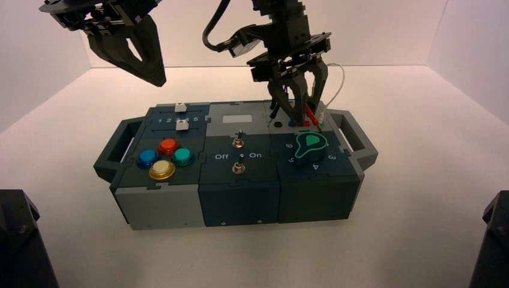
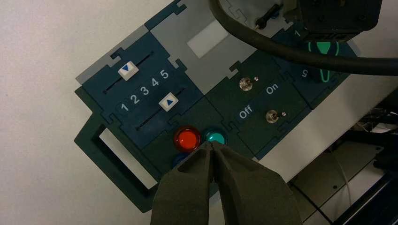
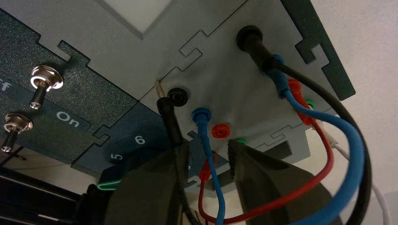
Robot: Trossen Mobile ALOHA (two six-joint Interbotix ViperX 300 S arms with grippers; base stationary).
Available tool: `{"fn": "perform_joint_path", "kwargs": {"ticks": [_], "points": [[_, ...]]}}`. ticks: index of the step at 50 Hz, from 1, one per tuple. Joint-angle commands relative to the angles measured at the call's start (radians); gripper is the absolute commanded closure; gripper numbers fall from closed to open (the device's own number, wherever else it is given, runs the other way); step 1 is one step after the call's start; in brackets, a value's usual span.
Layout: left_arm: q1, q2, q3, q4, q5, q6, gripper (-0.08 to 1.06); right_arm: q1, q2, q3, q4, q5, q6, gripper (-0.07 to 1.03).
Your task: Insert the red wire.
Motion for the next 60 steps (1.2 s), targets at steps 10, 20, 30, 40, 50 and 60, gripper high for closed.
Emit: {"fn": "perform_joint_path", "kwargs": {"ticks": [10,20,30,40,50,60], "points": [[-0.002,-0.008,-0.031,0.003,-0.003,0.006,1.0,0.005,-0.018,-0.025,-0.011,0.021,-0.005,0.52],[-0.002,-0.008,-0.031,0.003,-0.003,0.006,1.01,0.005,-0.02,-0.029,-0.012,0.026,-0.005,0.52],[-0.003,-0.006,-0.031,0.005,-0.003,0.008,1.0,0.006,-0.02,-0.038,-0.012,0.037,-0.003,0.54],[-0.002,-0.008,-0.031,0.006,-0.003,0.008,1.0,0.0,-0.017,-0.038,-0.014,0.044,0.002,0.59],[-0.002,-0.008,-0.031,0.006,-0.003,0.008,1.0,-0.002,-0.015,-0.04,-0.014,0.046,0.005,0.64],[-0.002,-0.008,-0.031,0.008,-0.003,0.008,1.0,-0.003,-0.009,-0.04,-0.012,0.046,0.008,0.78]]}}
